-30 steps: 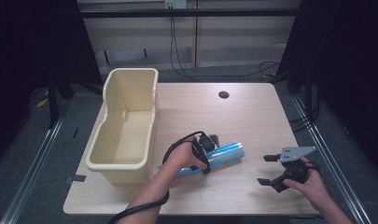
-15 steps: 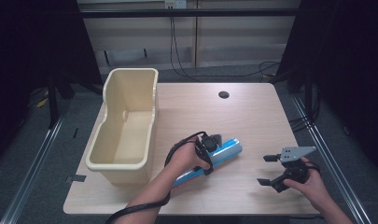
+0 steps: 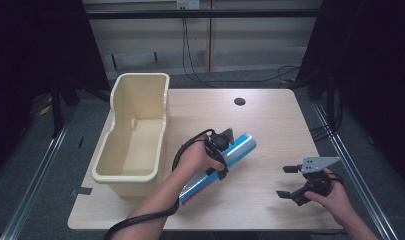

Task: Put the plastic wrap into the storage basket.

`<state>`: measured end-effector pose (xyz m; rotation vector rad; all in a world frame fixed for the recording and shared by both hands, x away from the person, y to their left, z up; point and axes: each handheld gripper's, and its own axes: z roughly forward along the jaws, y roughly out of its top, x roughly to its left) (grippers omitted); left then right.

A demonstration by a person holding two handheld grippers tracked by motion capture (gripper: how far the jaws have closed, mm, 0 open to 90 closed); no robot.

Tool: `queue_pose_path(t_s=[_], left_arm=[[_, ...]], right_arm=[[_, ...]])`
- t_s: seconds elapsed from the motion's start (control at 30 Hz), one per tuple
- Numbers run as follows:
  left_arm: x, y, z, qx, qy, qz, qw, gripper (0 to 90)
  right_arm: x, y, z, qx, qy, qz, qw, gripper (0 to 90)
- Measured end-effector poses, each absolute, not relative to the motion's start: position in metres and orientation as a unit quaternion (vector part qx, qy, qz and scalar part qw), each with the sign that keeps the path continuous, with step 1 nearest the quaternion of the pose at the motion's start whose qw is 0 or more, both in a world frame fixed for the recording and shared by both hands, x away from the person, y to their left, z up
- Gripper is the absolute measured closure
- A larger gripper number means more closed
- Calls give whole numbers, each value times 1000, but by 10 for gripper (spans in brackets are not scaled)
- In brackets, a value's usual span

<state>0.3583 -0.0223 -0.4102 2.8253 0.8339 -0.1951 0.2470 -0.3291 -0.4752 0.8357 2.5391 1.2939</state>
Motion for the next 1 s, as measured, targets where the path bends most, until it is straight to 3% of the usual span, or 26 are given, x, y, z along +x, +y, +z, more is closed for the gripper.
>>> queue_pose_path(t_s=[1.0], left_arm=[[369, 17, -320, 928, 351, -65, 106, 321]], right_arm=[[247, -330, -473, 280, 846, 445, 83, 64]])
